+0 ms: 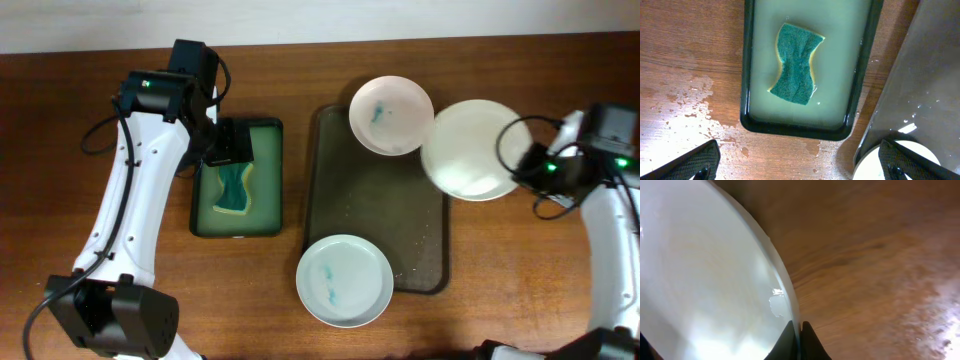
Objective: Clean dirty plates on tray and stack at the side
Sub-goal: 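Lift the cleaned plate and move it right off the tray, then release the plate right of the tray, reach to the bottom plate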
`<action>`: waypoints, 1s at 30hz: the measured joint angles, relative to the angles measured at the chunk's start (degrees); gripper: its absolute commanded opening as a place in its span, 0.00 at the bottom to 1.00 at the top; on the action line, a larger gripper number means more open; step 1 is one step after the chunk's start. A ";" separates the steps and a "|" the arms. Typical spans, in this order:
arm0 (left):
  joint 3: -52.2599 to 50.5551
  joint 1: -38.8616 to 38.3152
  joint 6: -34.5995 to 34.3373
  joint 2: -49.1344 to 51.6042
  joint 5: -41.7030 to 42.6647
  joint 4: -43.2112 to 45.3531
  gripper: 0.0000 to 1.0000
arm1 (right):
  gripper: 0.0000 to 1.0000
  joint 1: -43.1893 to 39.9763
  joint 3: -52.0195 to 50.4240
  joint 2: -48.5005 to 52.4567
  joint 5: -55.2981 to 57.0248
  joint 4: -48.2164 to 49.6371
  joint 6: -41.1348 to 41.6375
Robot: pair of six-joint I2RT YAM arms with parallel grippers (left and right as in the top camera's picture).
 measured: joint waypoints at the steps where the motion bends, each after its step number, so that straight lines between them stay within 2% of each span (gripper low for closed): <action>1: 0.00 0.00 0.00 0.00 0.00 0.00 0.99 | 0.04 -1.88 0.04 0.81 -0.22 -0.04 0.04; 11: 0.00 0.00 0.00 0.00 0.02 -0.02 0.99 | 0.04 -10.69 0.31 19.32 5.40 1.86 0.44; 13: 0.00 0.00 0.00 0.00 0.00 0.00 0.99 | 0.28 -14.38 0.31 22.29 5.81 1.92 0.44; 15: 0.00 0.00 0.00 0.00 0.02 -0.02 0.99 | 0.33 -17.99 0.31 23.30 4.39 1.46 -0.04; 17: 0.00 0.00 0.00 0.00 0.00 -0.02 0.99 | 0.43 -19.61 0.33 23.26 0.96 0.50 -1.57; 19: 0.00 0.00 0.00 0.00 0.02 -0.02 0.99 | 0.47 -19.65 0.31 22.56 -3.72 0.46 -2.86; 23: 0.00 0.00 0.02 0.00 0.02 -0.02 0.99 | 0.48 -16.57 0.31 12.61 -10.03 -0.17 -4.63; 24: 0.00 0.00 0.00 0.00 0.00 0.00 0.99 | 0.48 -12.31 0.42 4.70 -11.82 -2.12 -5.92; 26: 0.00 0.00 0.00 0.00 0.02 -0.02 0.99 | 0.48 -5.92 1.09 -2.21 -12.70 -5.66 -7.69; 30: 0.00 0.00 0.00 0.00 0.17 -0.02 0.99 | 0.48 11.47 1.42 -7.67 -12.50 -20.22 -9.75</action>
